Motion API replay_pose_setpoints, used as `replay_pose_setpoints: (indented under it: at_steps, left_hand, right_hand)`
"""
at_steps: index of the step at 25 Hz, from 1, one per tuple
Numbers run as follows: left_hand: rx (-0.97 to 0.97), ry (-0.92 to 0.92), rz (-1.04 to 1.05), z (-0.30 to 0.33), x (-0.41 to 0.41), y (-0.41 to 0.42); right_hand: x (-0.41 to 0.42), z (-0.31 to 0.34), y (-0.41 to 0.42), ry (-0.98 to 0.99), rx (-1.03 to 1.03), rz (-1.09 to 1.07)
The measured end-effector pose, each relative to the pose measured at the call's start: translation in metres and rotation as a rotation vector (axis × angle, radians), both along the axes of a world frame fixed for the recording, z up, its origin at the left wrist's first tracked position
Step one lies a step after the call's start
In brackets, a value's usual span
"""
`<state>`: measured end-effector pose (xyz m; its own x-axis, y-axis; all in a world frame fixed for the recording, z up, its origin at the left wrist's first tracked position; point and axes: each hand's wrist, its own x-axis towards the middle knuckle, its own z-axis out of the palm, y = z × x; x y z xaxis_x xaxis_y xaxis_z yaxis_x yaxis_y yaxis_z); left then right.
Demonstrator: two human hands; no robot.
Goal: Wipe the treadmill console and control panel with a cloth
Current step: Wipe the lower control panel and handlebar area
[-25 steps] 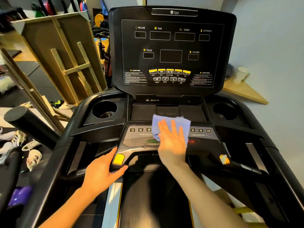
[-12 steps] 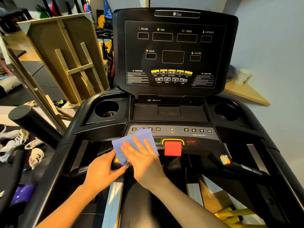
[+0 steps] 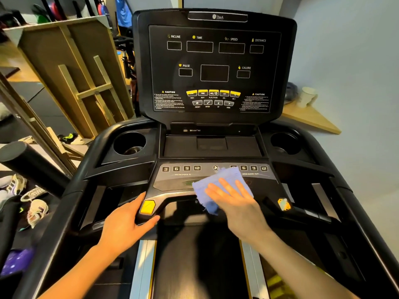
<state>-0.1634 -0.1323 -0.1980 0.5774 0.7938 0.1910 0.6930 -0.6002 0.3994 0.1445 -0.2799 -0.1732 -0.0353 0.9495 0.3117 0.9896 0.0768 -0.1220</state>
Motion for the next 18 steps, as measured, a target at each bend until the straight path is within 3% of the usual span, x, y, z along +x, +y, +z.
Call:
replay_pose_setpoints:
  at_steps: [5,10,13,18]
  left_hand:
    - [-0.004,0.027,0.019,0.0,0.0,0.0]
    - [-0.046,0.042,0.016,0.003,0.0,0.001]
    - [-0.052,0.046,0.025,0.005,0.002,0.0]
    - [-0.074,0.038,0.02,0.002,0.0,0.002]
  right_hand:
    - [0.05,-0.006,-0.039,-0.096,-0.077,-0.114]
    - [0.082,-0.02,-0.075,-0.24,0.016,-0.185]
    - [0.082,-0.013,-0.078,-0.215,0.049,-0.247]
    - [0.073,-0.005,-0.05,0.001,-0.003,-0.496]
